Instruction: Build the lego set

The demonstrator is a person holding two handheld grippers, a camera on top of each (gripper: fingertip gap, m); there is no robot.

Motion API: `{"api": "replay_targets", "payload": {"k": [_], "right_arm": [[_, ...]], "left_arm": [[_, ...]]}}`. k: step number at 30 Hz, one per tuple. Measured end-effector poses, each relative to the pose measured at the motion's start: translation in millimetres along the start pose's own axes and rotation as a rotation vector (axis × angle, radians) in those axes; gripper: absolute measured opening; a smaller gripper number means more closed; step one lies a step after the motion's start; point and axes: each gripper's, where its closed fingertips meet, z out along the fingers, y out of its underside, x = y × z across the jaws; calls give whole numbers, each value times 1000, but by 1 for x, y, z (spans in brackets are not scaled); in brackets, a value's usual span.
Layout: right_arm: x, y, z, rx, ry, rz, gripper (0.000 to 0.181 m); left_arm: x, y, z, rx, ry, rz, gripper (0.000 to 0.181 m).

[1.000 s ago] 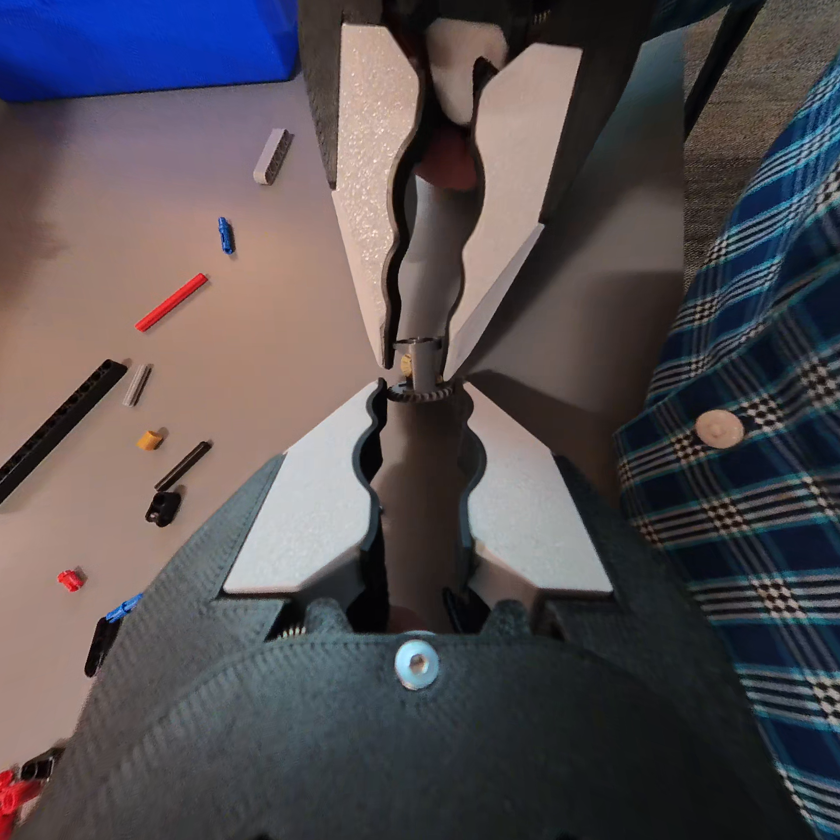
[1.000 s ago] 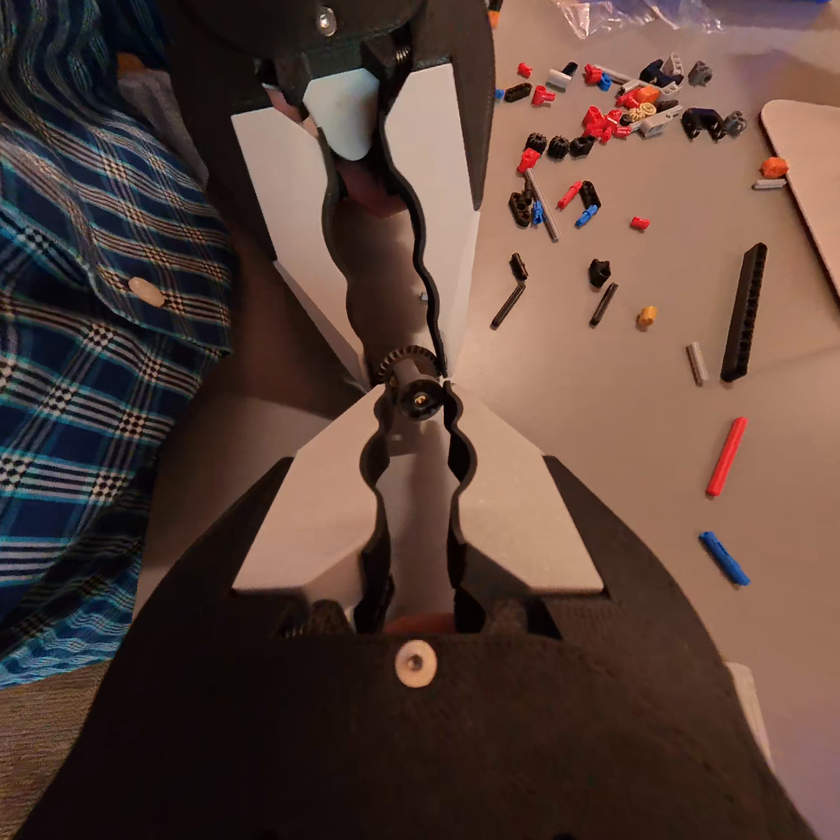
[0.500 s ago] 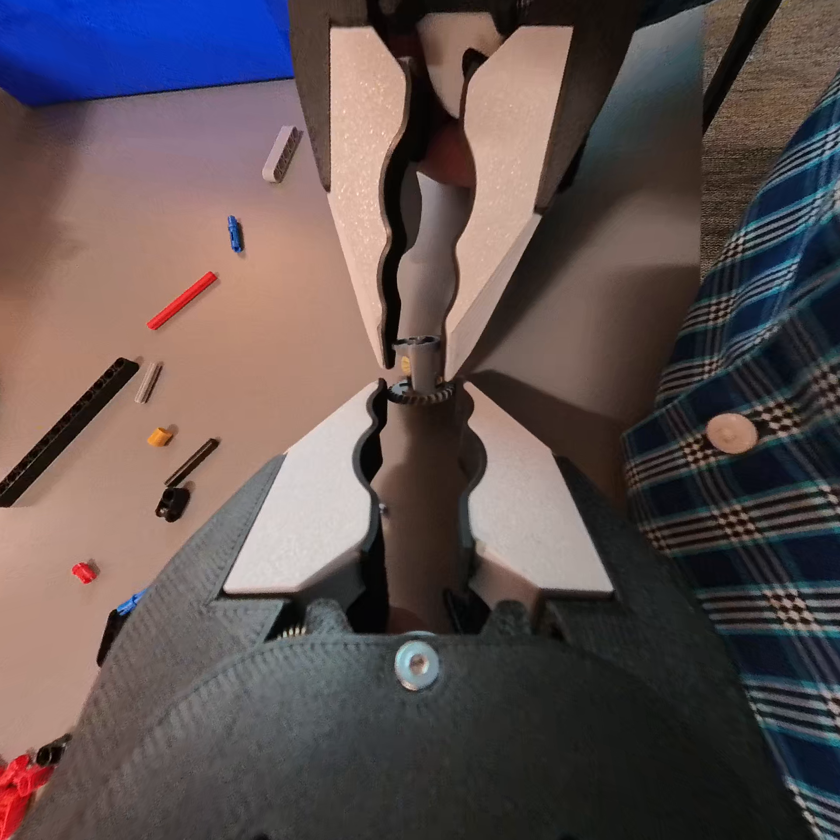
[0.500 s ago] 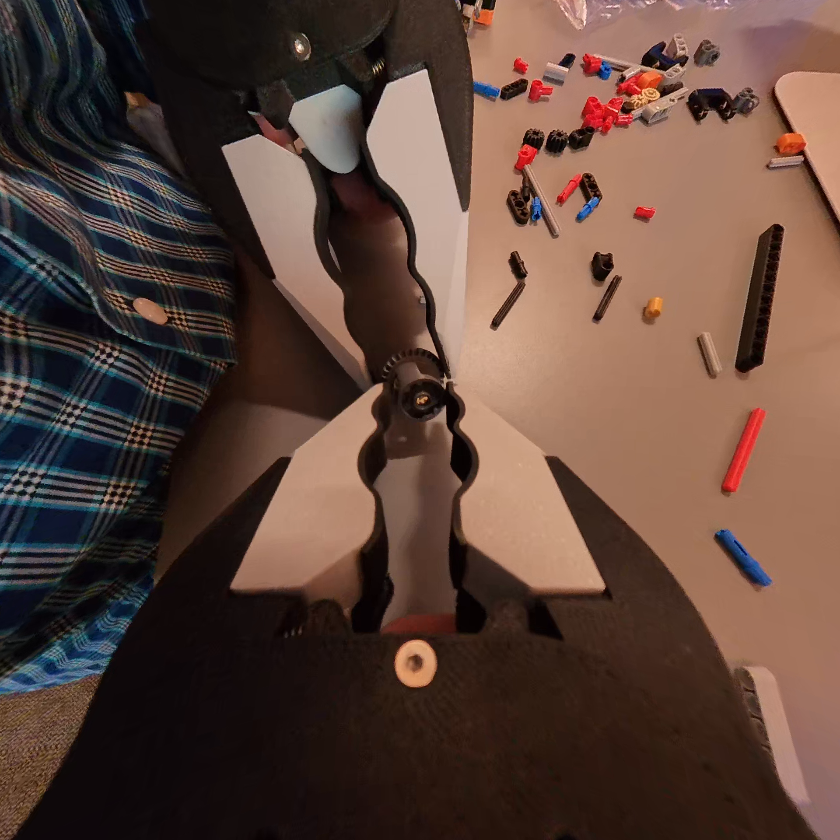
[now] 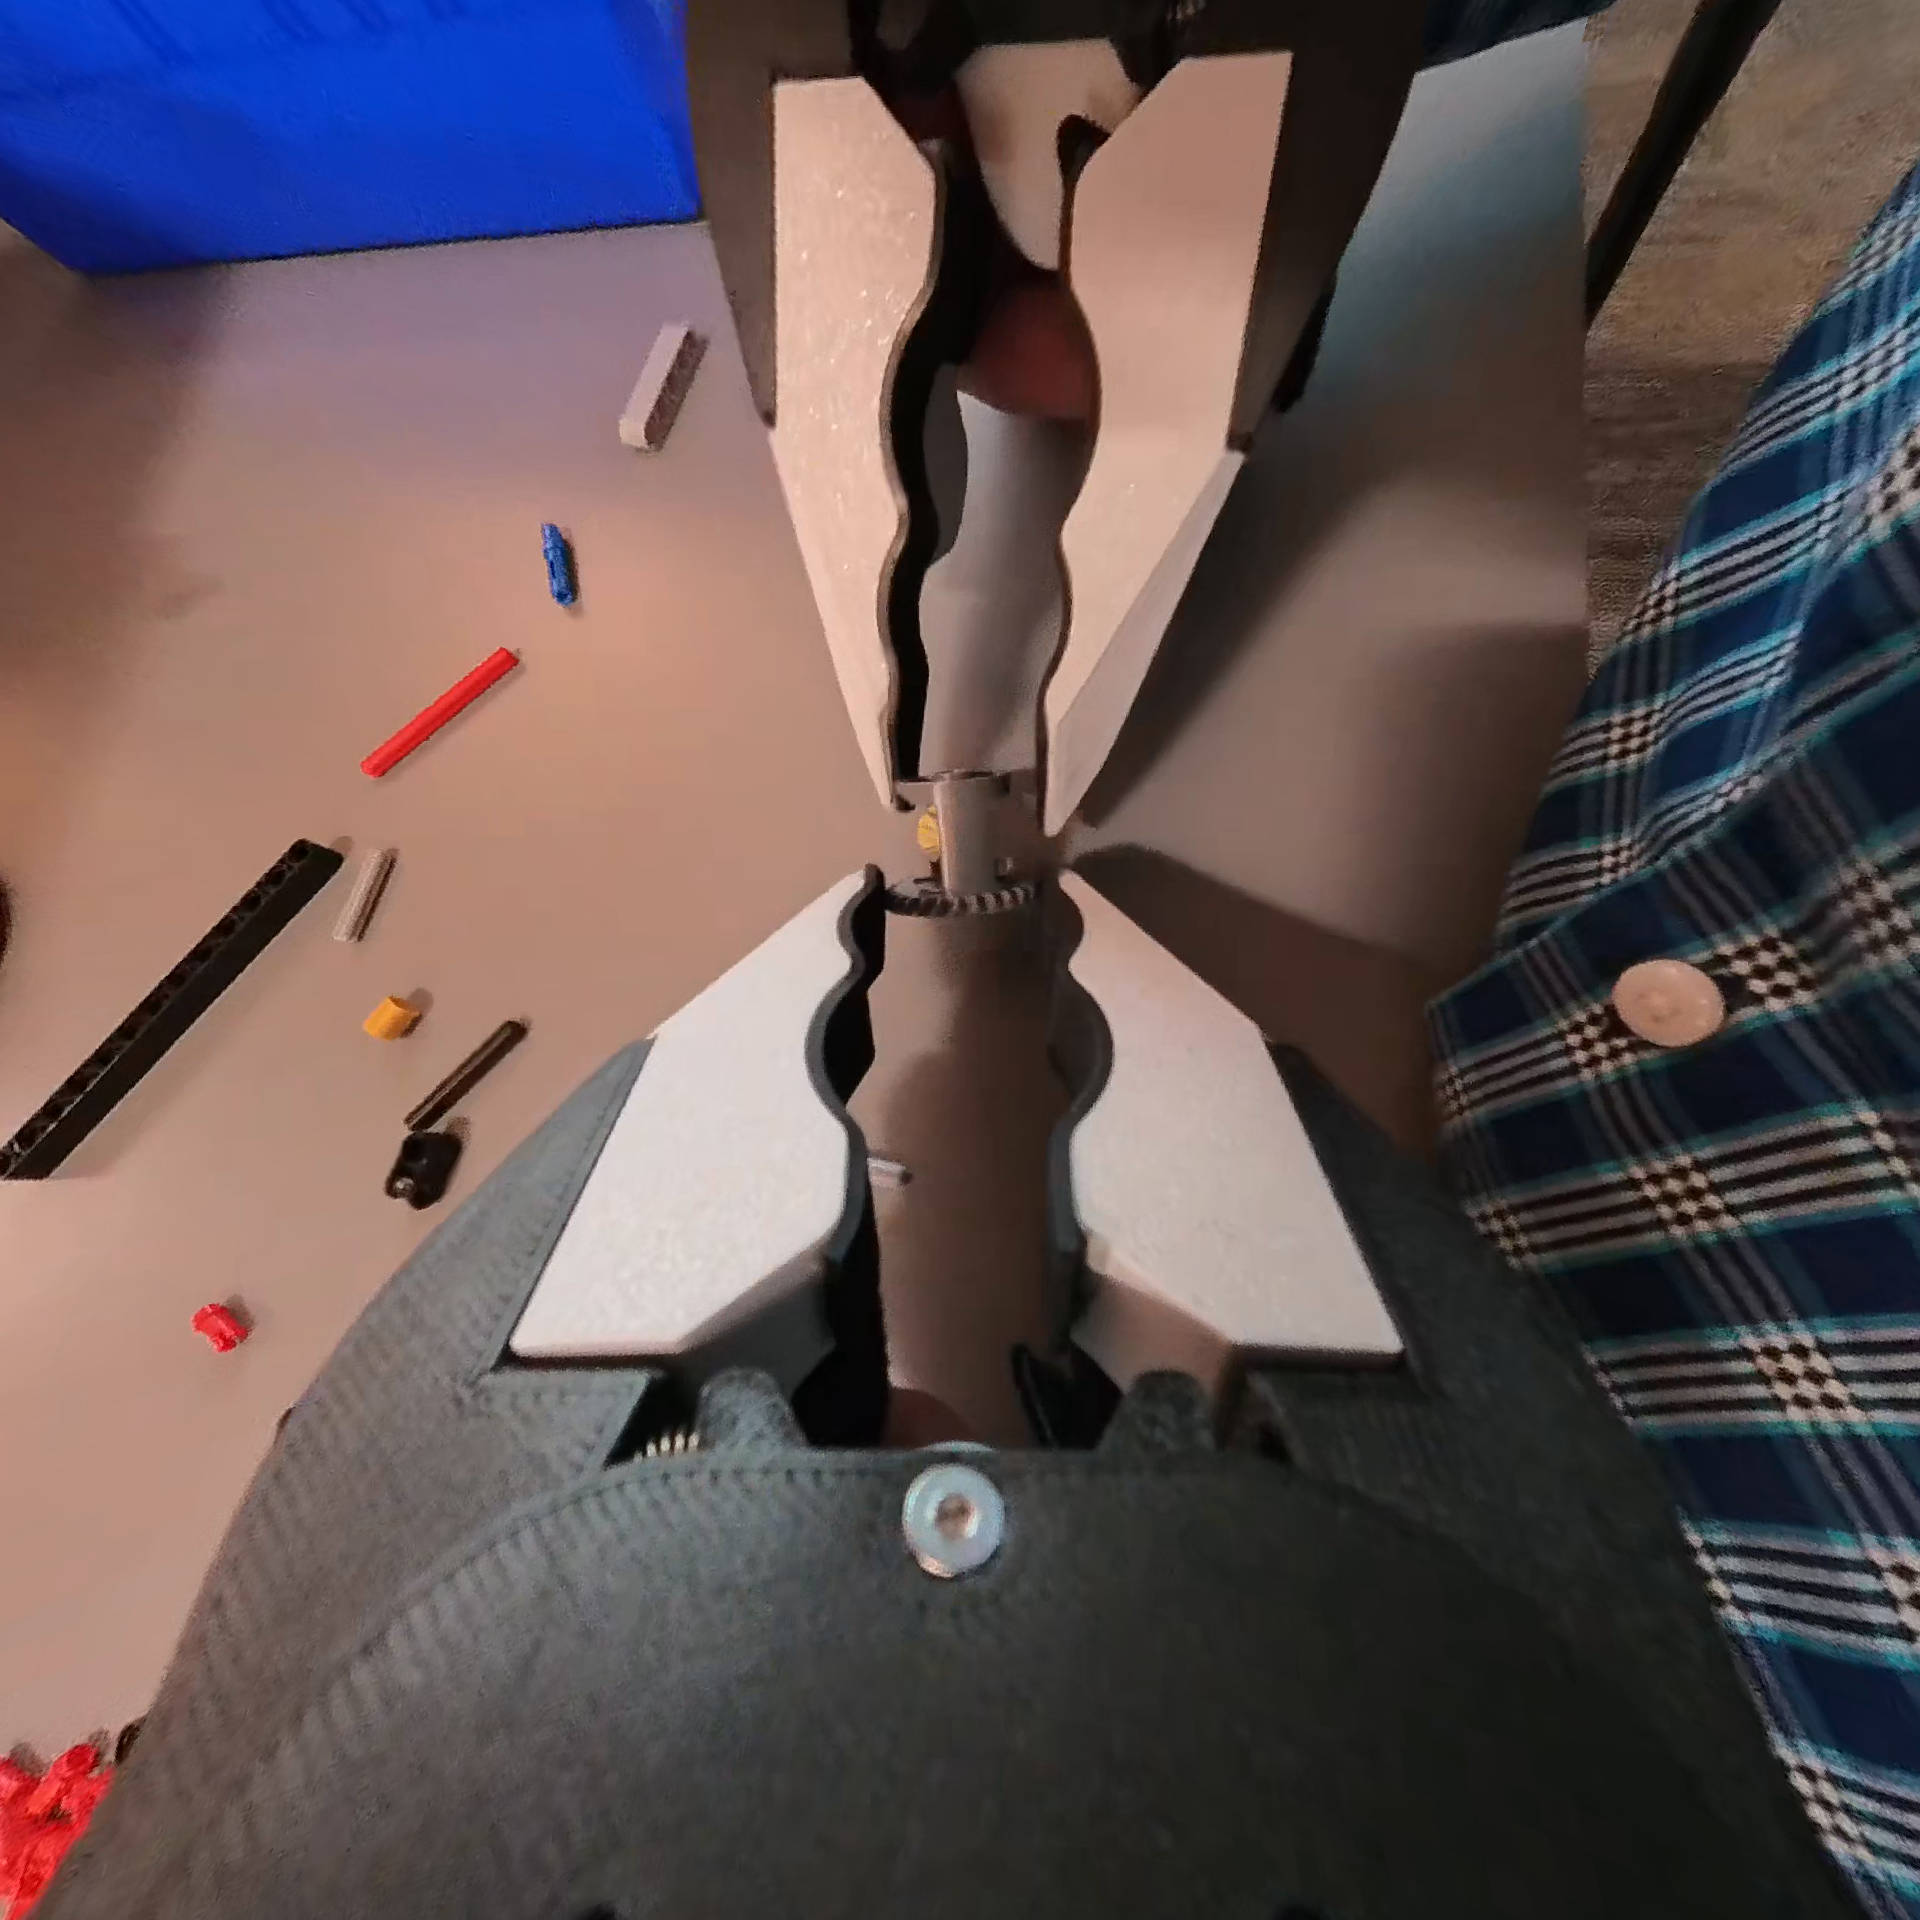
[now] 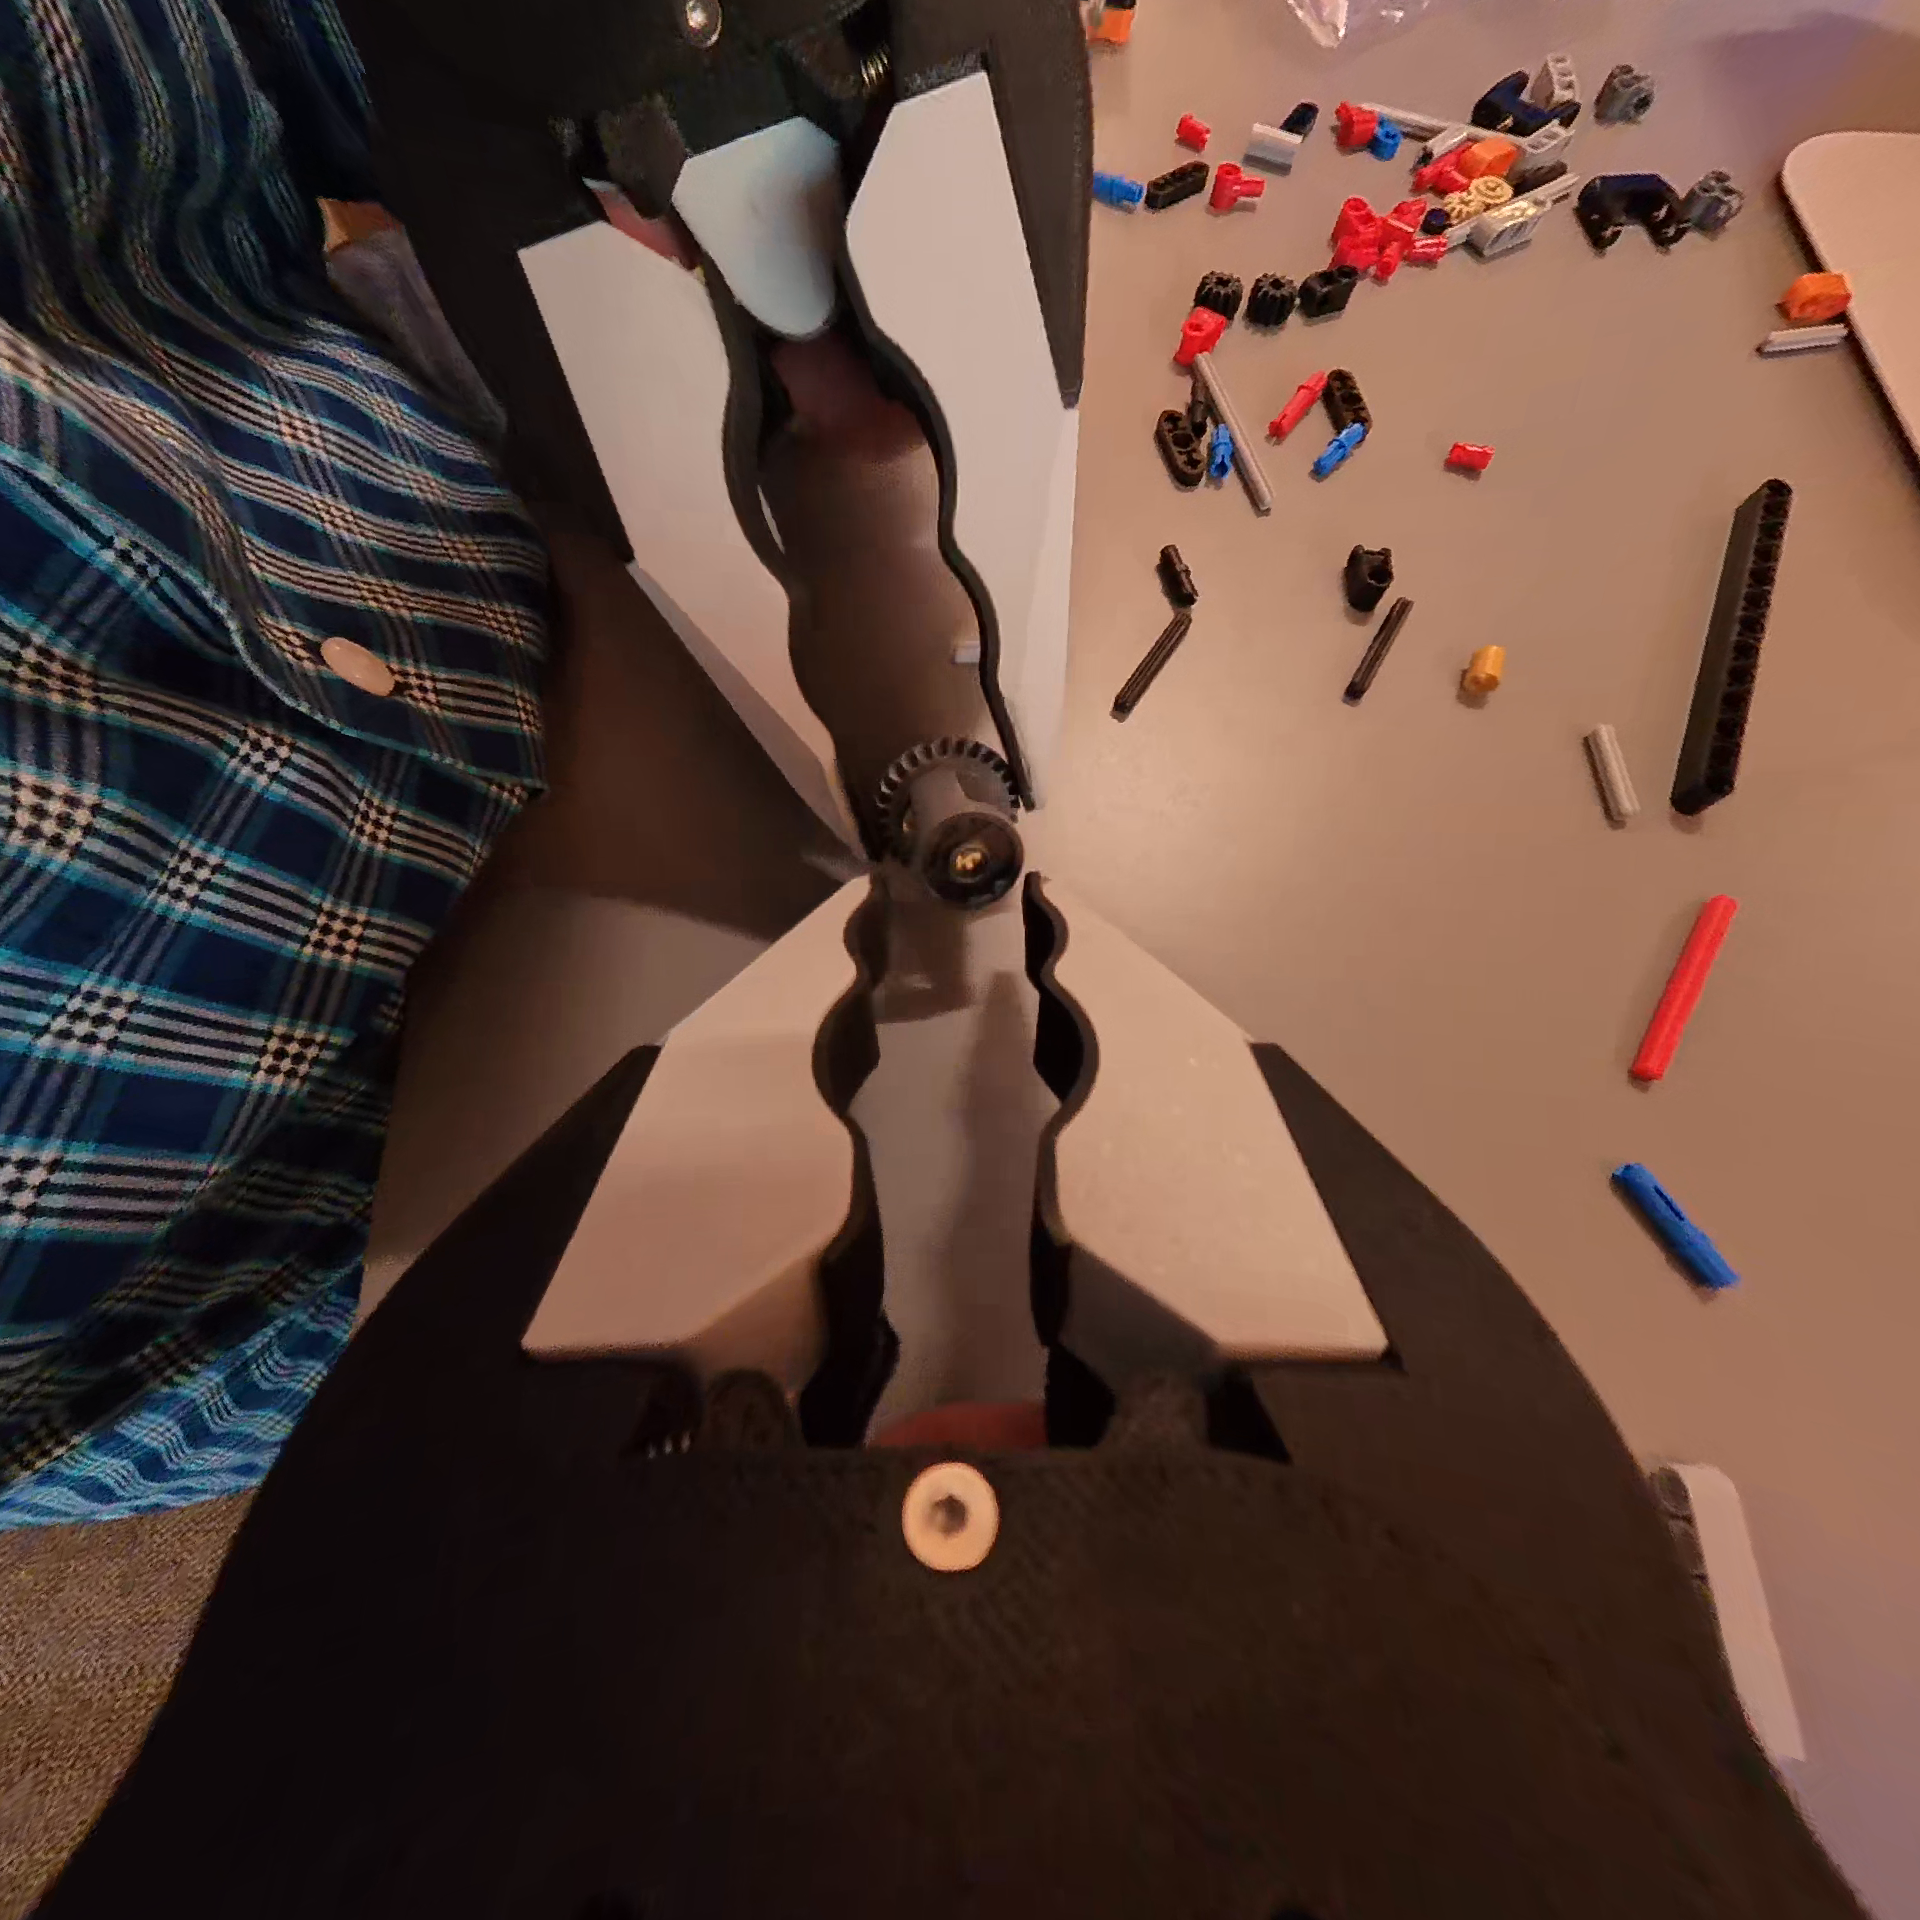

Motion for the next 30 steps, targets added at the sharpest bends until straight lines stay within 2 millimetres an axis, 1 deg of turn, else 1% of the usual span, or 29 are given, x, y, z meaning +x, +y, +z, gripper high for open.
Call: {"api": "replay_targets", "payload": {"k": [1, 5, 9, 14, 18, 23, 30], "right_arm": [[0, -1, -1, 4, 6, 0, 23], [-2, 0, -5, 7, 30, -27, 25], [-8, -8, -6, 32, 30, -90, 27], [-13, -4, 5, -8, -20, -141, 28], [-18, 1, 9, -31, -104, -135, 24], [-22, 3, 7, -35, -178, -133, 23], [-22, 5, 3, -32, -228, -134, 20]], "left_arm": [[0, 0, 0, -2, 2, 2, 26], [0, 2, -2, -23, -1, 45, 27], [4, 5, -3, -66, 10, 125, 27], [10, 7, -2, -109, 66, 200, 27], [12, 8, -1, -122, 98, 225, 27], [14, 9, -1, -130, 137, 236, 27], [14, 10, 0, -150, 167, 265, 27]]}}
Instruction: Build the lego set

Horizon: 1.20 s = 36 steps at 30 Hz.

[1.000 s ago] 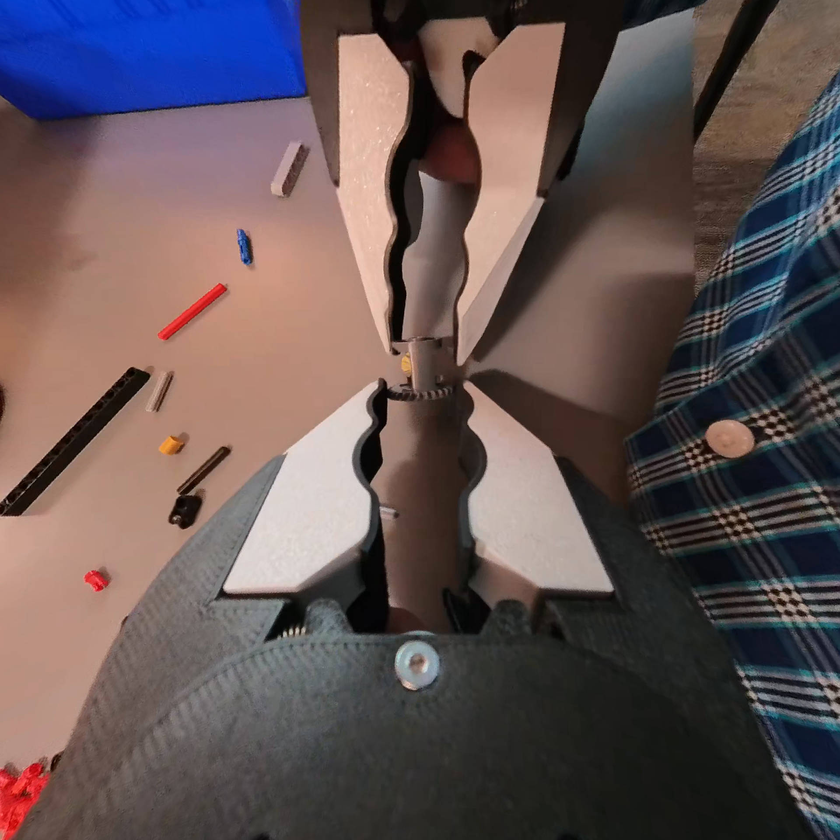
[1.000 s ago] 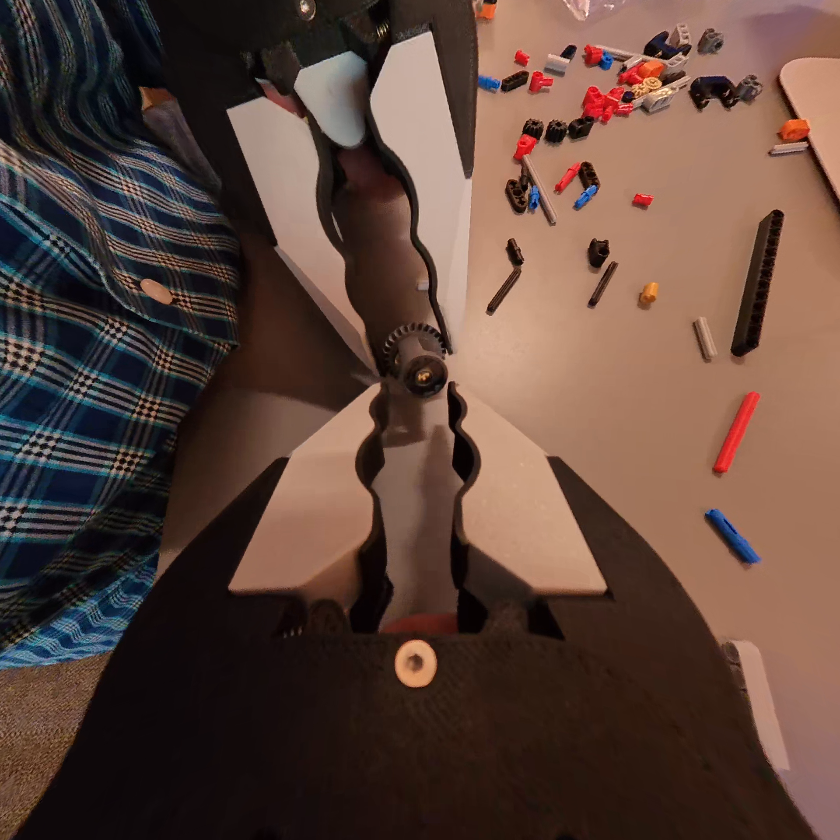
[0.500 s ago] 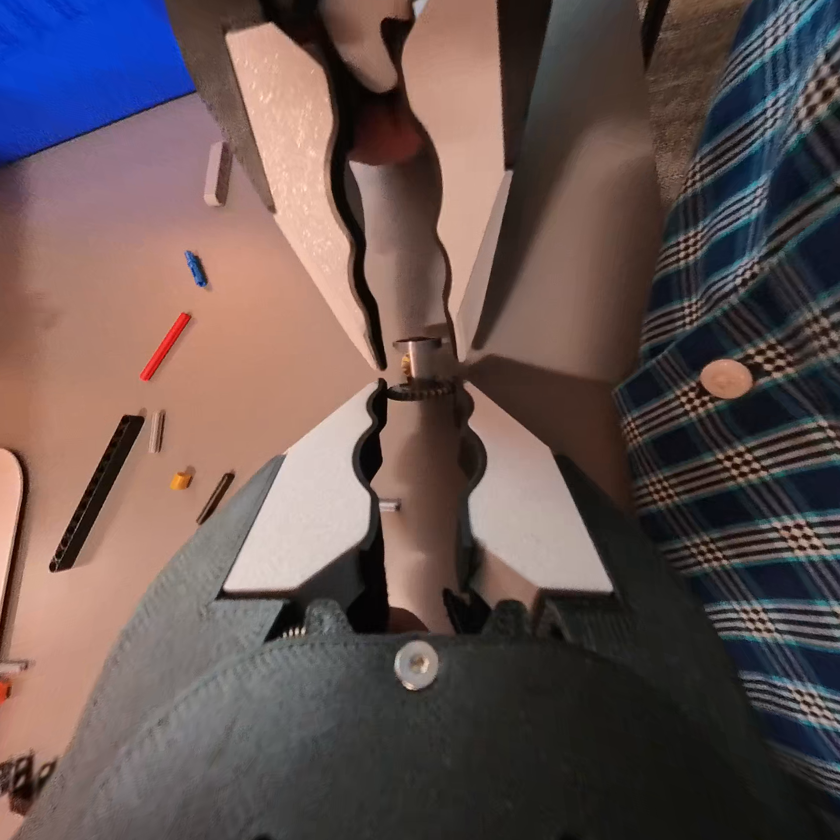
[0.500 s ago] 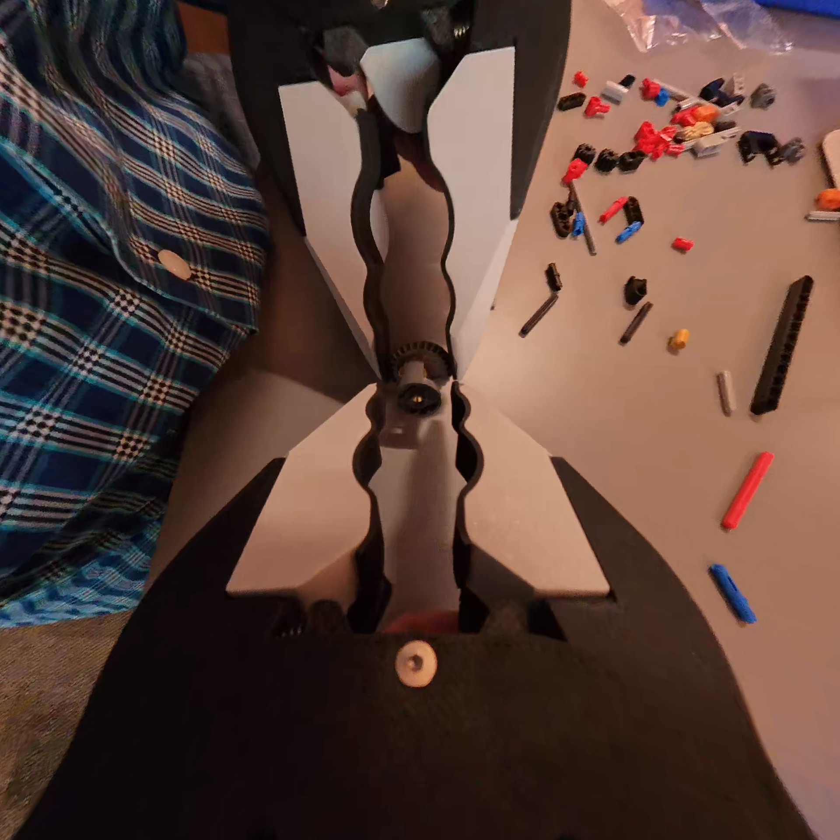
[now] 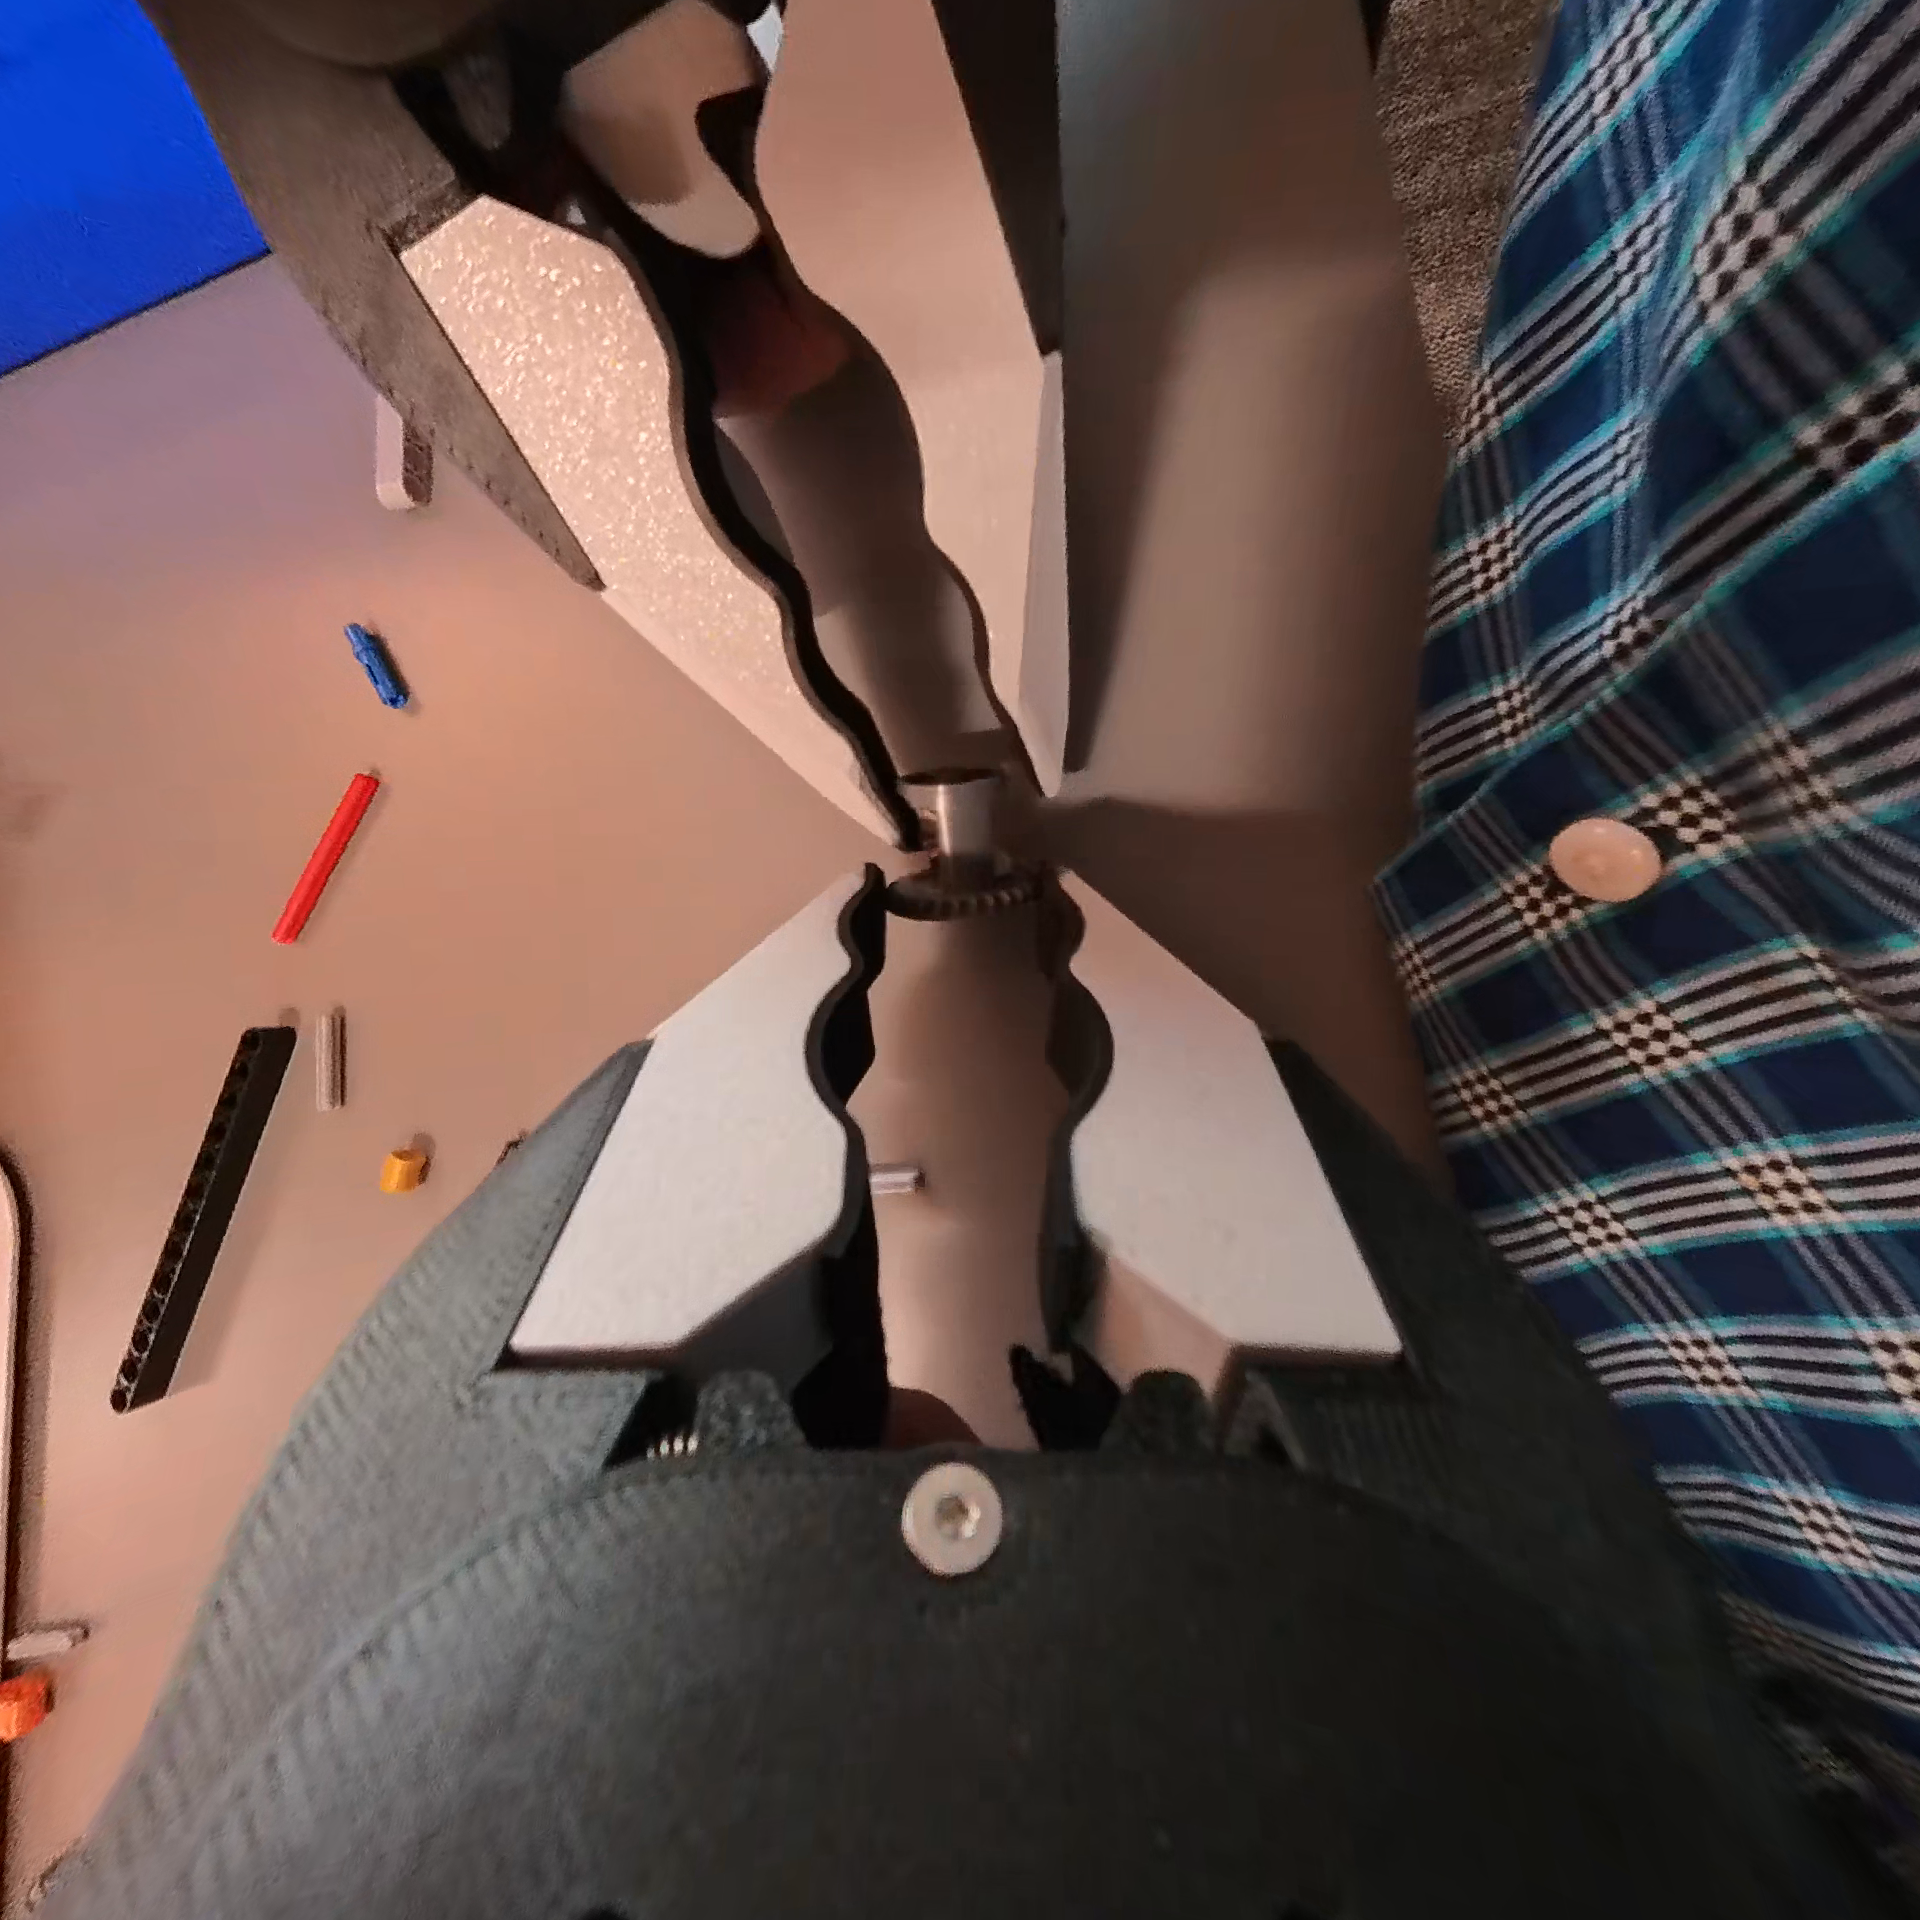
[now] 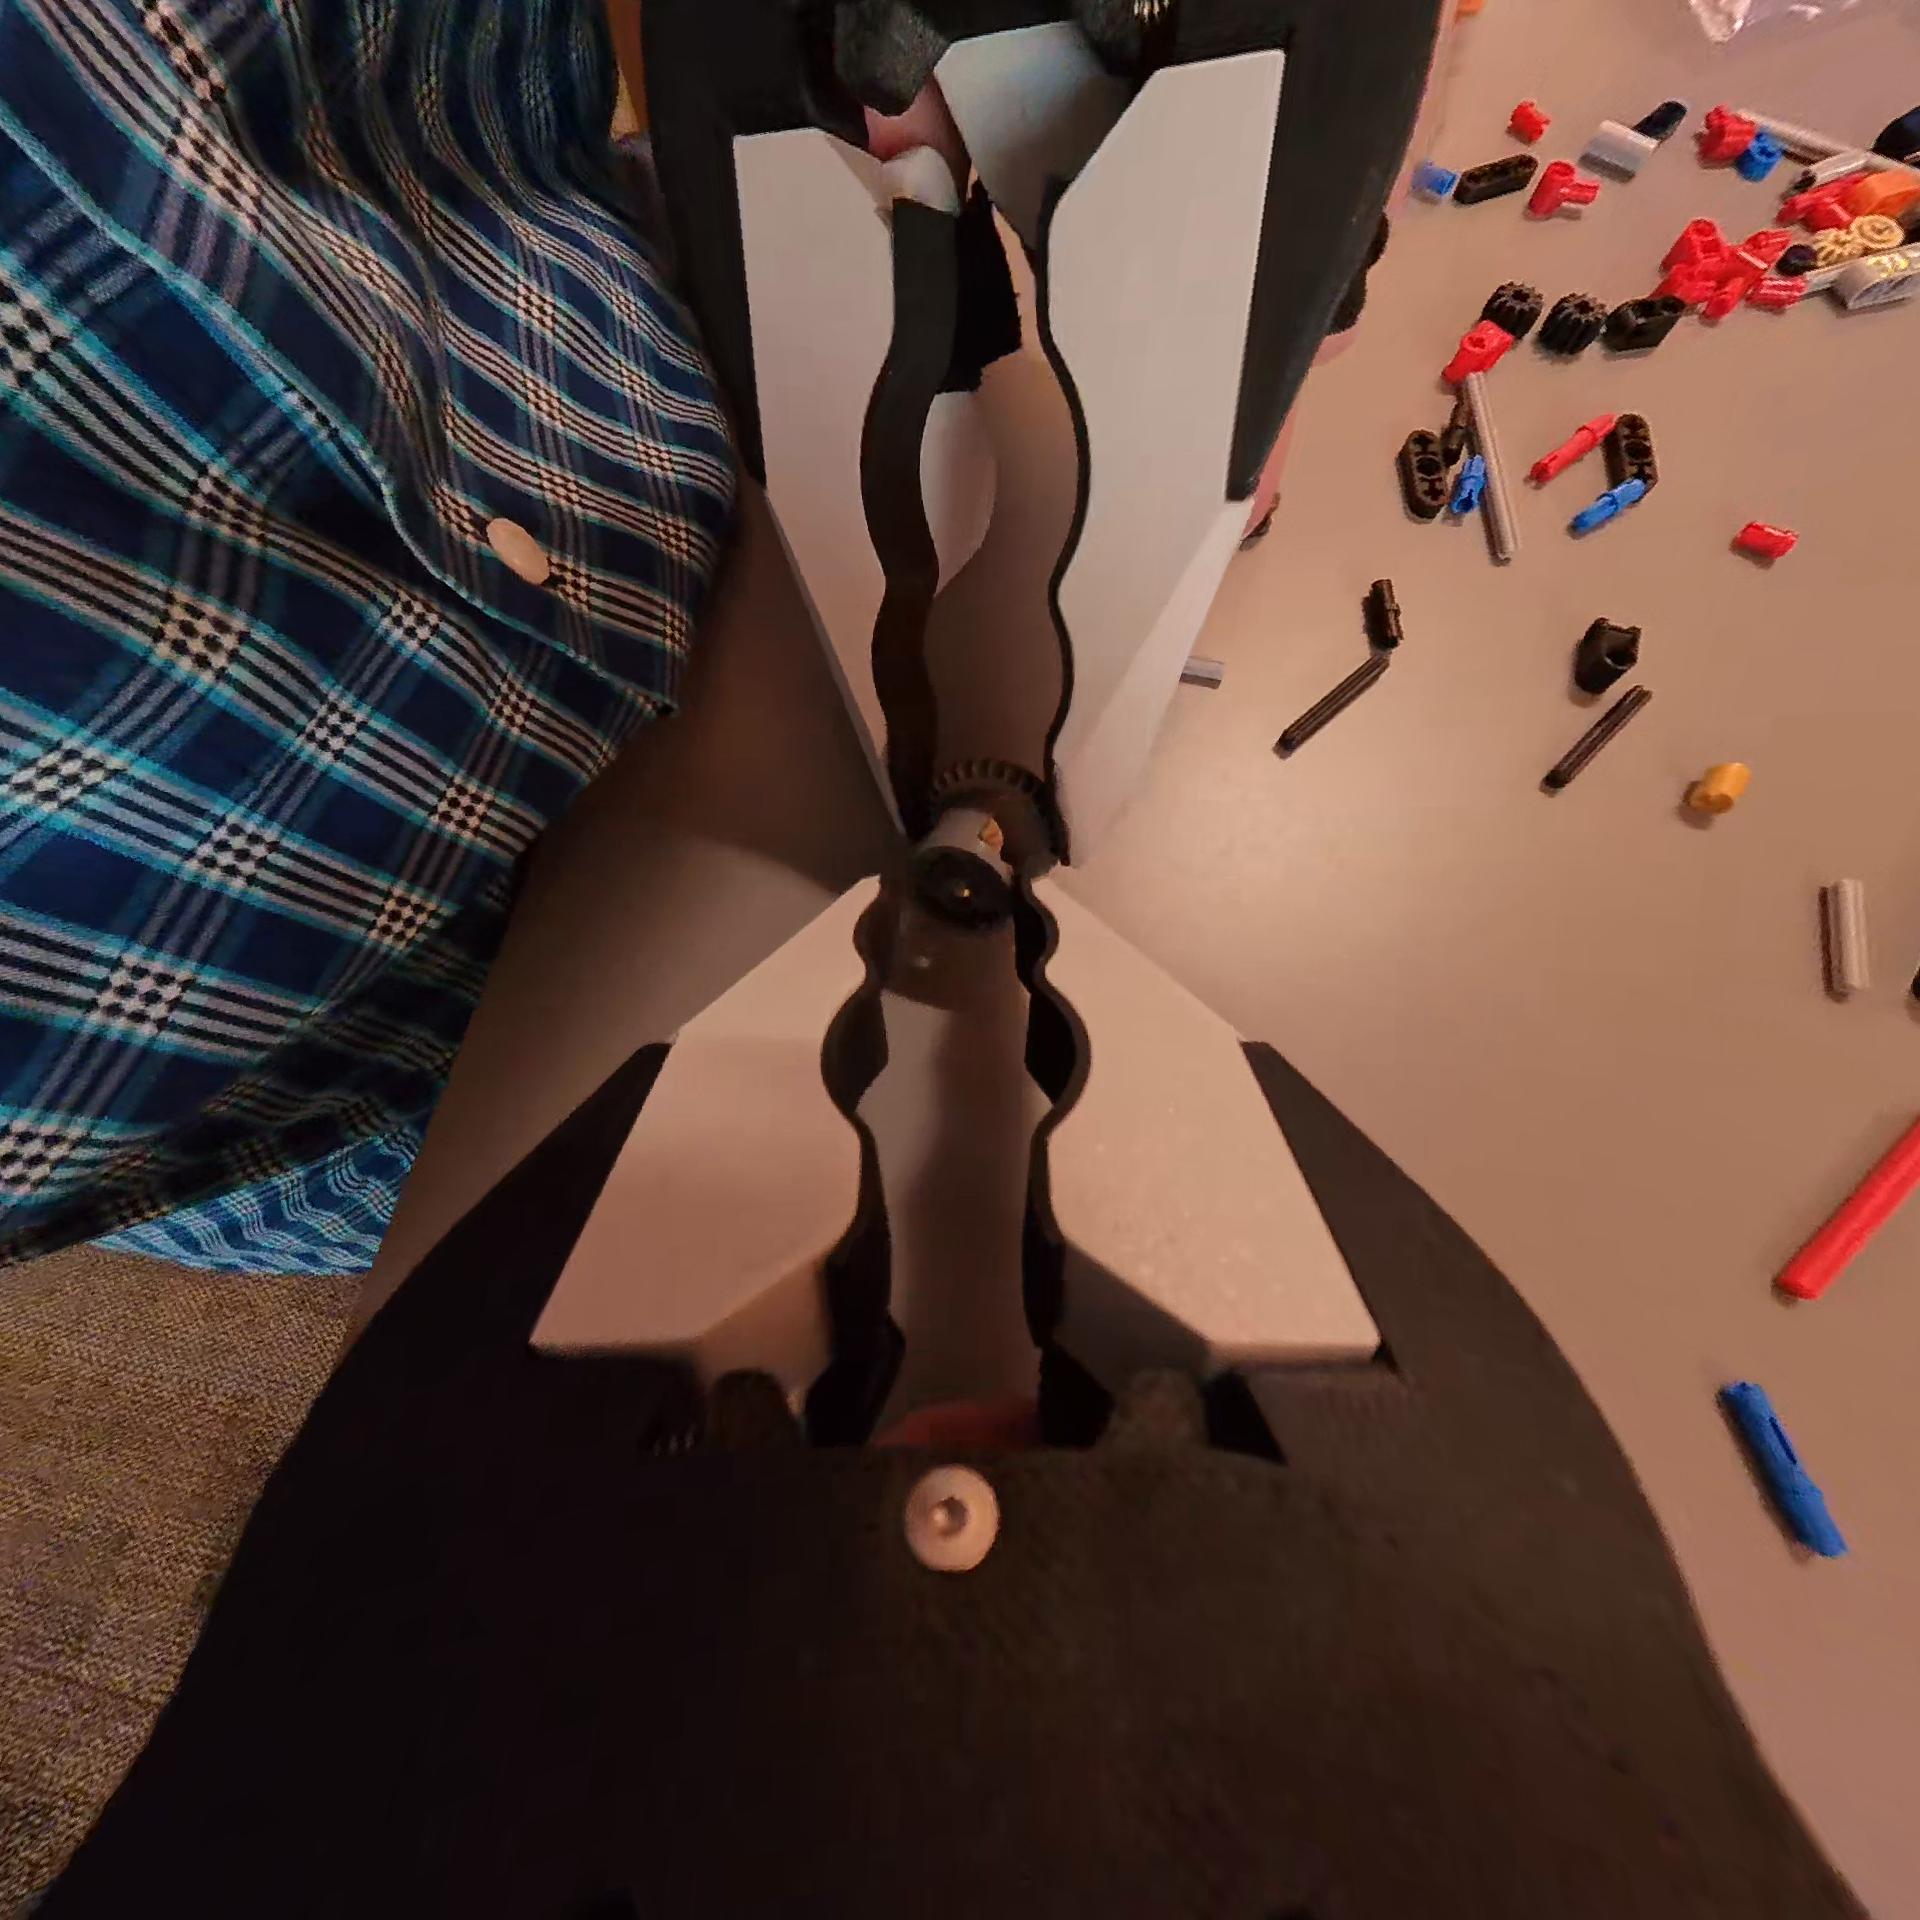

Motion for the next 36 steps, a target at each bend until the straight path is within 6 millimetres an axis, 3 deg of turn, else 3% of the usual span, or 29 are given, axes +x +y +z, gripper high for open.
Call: {"api": "replay_targets", "payload": {"k": [21, 33, 36], "right_arm": [[-6, -2, -3, 5, -191, -26, 20], [-7, 2, -9, 13, -196, -27, 11], [-7, 1, -9, 17, -195, -22, 17]], "left_arm": [[5, 3, 0, -31, 82, 75, 27], [8, 2, 0, -27, 104, 81, 27], [7, 3, 0, -31, 101, 80, 27]]}}
